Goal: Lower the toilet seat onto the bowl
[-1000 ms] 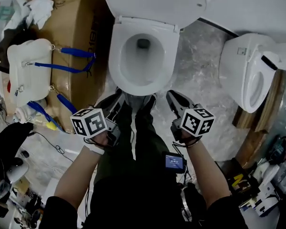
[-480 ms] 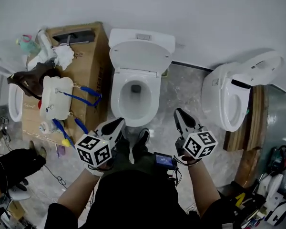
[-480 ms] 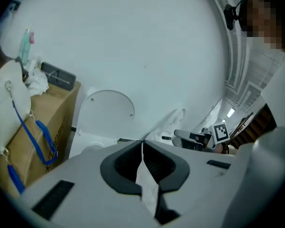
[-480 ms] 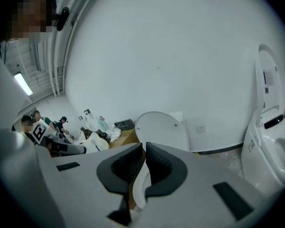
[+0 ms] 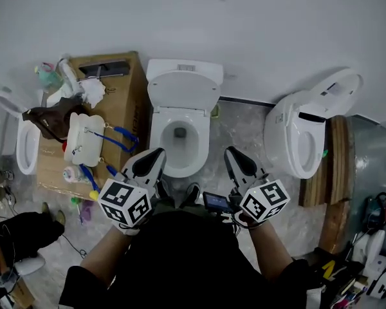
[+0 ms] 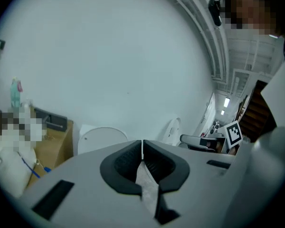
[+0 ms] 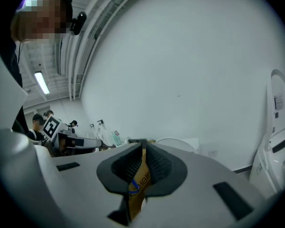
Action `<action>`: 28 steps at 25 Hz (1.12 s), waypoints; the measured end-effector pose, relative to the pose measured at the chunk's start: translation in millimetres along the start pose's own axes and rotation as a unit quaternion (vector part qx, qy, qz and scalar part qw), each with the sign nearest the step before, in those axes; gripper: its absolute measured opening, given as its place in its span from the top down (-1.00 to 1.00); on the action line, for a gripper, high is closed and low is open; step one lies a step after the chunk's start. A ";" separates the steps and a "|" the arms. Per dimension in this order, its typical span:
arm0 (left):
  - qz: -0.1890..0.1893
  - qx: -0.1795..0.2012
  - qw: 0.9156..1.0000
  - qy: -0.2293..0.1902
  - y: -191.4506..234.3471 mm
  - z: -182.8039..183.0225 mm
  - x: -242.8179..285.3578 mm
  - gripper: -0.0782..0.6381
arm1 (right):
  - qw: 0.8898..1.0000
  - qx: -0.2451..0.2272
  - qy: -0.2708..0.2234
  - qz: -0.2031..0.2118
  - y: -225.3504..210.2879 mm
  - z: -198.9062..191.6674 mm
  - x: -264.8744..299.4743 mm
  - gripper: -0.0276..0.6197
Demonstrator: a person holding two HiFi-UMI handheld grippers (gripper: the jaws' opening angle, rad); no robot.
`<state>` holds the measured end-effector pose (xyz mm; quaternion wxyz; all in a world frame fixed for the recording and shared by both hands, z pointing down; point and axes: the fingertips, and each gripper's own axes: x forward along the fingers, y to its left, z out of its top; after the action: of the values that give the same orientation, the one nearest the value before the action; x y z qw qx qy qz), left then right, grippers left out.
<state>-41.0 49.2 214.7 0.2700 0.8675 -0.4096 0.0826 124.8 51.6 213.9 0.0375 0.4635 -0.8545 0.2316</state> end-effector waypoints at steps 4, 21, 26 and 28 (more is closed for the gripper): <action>-0.002 0.072 0.997 -0.037 -14.6 30.4 -10.4 0.71 | 0.998 -0.056 -0.019 -0.001 22.0 22.3 -7.7 0.77; -0.032 0.069 0.996 -0.039 -26.9 37.2 -11.3 0.71 | 0.989 -0.147 -0.026 -0.021 51.4 43.2 -10.2 0.77; -0.035 0.071 0.996 -0.039 -24.4 36.7 -13.8 0.71 | 0.987 -0.157 -0.029 -0.024 57.2 44.8 -7.4 0.77; -0.033 0.076 0.996 -0.038 -23.7 37.9 -13.4 0.71 | 0.987 -0.157 -0.029 -0.022 58.2 46.0 -6.0 0.77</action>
<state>-34.8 50.1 168.5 0.1898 0.9013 -0.3828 0.0715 88.0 63.3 150.3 0.0904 0.4773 -0.8703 0.0805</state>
